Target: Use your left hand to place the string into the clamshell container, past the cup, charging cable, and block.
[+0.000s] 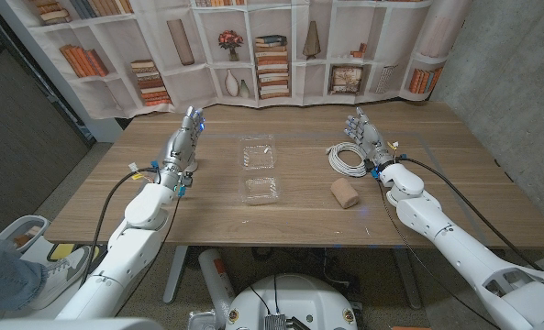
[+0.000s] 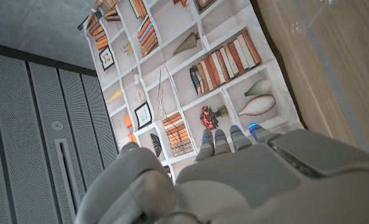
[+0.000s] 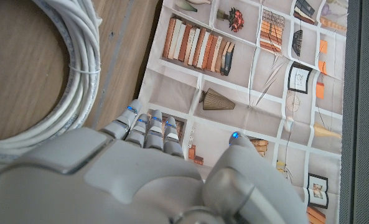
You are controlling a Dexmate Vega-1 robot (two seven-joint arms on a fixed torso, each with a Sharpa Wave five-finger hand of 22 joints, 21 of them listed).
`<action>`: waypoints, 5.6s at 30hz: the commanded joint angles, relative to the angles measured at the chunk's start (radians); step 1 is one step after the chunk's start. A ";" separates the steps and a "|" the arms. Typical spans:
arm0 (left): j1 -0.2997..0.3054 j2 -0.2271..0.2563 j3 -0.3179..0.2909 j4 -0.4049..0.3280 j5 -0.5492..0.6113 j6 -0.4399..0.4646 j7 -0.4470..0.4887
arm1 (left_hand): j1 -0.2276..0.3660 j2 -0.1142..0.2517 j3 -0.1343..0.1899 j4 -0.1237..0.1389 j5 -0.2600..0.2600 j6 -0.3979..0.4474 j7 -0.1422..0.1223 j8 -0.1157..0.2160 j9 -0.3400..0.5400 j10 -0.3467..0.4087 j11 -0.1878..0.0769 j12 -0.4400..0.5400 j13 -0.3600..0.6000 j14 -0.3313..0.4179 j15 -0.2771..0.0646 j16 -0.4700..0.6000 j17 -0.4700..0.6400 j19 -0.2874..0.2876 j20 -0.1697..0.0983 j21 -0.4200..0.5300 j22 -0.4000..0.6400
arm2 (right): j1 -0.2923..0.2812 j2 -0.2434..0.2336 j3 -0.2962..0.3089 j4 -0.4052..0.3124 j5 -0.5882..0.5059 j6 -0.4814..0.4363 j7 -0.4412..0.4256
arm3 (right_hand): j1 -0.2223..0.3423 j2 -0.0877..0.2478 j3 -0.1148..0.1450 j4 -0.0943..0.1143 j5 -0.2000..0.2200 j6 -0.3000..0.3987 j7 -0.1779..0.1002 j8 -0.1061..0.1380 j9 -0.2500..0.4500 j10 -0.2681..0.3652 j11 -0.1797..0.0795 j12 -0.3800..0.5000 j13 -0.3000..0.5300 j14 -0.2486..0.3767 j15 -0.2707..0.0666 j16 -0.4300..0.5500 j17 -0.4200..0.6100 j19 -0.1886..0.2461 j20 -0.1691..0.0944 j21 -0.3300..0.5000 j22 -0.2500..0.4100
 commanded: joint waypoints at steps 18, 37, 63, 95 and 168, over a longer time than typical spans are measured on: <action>0.109 0.027 -0.059 -0.076 -0.001 -0.036 0.055 | 0.016 0.002 -0.005 -0.005 0.005 0.012 0.000 0.002 0.004 0.008 0.003 0.005 0.005 0.012 0.000 0.004 0.003 -0.007 -0.005 0.000 0.002 | 0.025 0.019 -0.003 0.047 0.009 0.025 0.038 | 0.001 0.007 -0.001 -0.007 -0.005 0.008 -0.002 -0.001 0.003 0.004 0.002 -0.008 0.003 0.006 0.001 -0.004 0.006 0.014 -0.005 -0.009 0.004; 0.164 0.031 -0.105 -0.097 -0.008 -0.051 0.073 | 0.021 0.004 -0.009 -0.007 0.005 0.018 -0.001 0.001 0.004 0.013 0.001 0.003 0.005 0.015 -0.001 0.001 0.003 -0.001 -0.005 -0.001 0.002 | 0.021 0.015 0.002 0.039 0.013 0.027 0.040 | 0.003 0.009 -0.003 -0.009 -0.007 0.007 0.001 -0.001 0.003 0.006 0.004 -0.009 0.003 0.006 -0.001 -0.005 0.006 0.016 -0.007 -0.016 0.004; 0.210 0.010 -0.160 -0.083 -0.031 -0.064 0.079 | 0.027 0.005 -0.016 -0.009 0.004 0.035 -0.004 0.001 0.004 0.029 -0.002 0.004 0.005 0.032 -0.004 0.003 0.003 0.011 0.002 -0.002 0.002 | 0.018 0.010 -0.001 0.026 0.013 0.017 0.041 | 0.005 0.012 -0.004 -0.012 -0.010 0.006 0.002 -0.002 0.003 0.006 0.004 -0.010 0.003 0.005 0.000 -0.006 0.006 0.022 -0.009 -0.024 0.004; 0.231 -0.008 -0.235 -0.035 -0.021 -0.057 0.094 | 0.038 0.008 -0.025 -0.012 0.005 0.058 -0.009 0.002 0.004 0.050 -0.005 0.003 0.006 0.052 -0.007 0.003 0.003 0.029 0.008 -0.003 0.002 | 0.009 0.012 -0.015 0.001 -0.010 0.000 0.007 | 0.006 0.014 -0.007 -0.016 -0.012 0.006 0.001 -0.002 0.003 0.006 0.003 -0.012 0.004 0.006 0.000 -0.006 0.006 0.027 -0.009 -0.036 0.004; 0.079 0.093 -0.151 0.110 0.227 0.041 0.274 | 0.336 -0.046 -0.001 -0.186 0.027 0.040 -0.052 -0.009 0.009 0.061 -0.028 -0.010 0.012 0.081 -0.006 -0.004 0.007 0.058 0.073 -0.018 0.001 | 0.051 0.043 -0.031 0.033 -0.035 0.013 -0.001 | 0.012 0.018 -0.013 -0.026 -0.016 0.008 -0.001 -0.002 0.004 0.010 0.001 -0.014 0.004 0.011 0.000 -0.007 0.005 0.037 -0.005 -0.060 0.005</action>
